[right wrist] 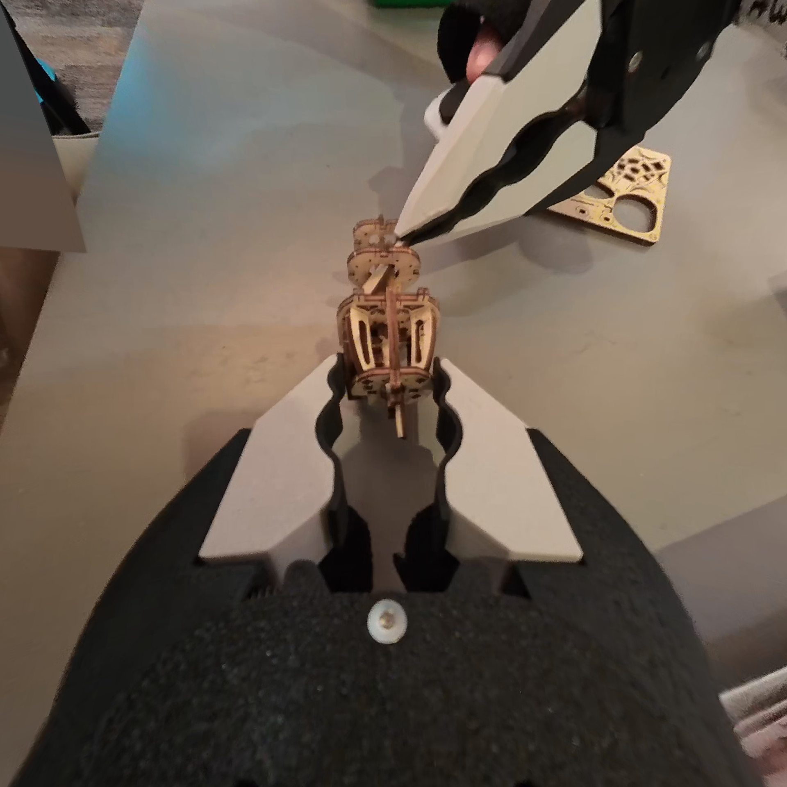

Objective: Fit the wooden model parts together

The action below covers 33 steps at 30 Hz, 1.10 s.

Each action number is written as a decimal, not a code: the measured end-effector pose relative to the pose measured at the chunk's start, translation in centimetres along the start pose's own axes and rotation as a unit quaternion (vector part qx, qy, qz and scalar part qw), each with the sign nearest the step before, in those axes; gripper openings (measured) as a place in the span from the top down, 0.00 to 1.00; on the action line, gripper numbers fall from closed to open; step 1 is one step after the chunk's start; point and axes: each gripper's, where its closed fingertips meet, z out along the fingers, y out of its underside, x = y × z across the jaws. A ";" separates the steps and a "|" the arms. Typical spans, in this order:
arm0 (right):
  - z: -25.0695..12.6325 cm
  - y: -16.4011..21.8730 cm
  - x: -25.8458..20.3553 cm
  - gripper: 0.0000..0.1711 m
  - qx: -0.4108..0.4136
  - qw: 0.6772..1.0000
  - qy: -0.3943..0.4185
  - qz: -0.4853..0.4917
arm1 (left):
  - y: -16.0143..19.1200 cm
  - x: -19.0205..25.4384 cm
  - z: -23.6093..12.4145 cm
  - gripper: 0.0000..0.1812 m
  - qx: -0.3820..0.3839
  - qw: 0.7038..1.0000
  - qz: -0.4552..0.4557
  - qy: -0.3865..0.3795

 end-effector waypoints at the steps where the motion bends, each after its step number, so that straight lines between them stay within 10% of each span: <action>1: 0.0 0.1 -0.1 0.77 -0.004 1.000 -0.004 0.003 | -0.1 0.0 -0.1 1.00 0.004 1.000 0.002 -0.001; 22: -0.2 1.4 -0.2 0.78 -0.045 0.998 -0.024 0.045 | -3.7 -0.3 -1.5 0.90 0.164 0.984 0.052 -0.039; 27: -0.6 1.4 0.2 0.78 -0.037 0.998 -0.024 0.052 | -1.7 -2.7 -1.5 0.88 0.134 0.957 0.125 -0.226; 33: -0.5 1.3 0.2 0.78 -0.032 0.998 -0.026 0.052 | -0.4 -3.0 -0.5 0.88 0.096 0.960 0.120 -0.235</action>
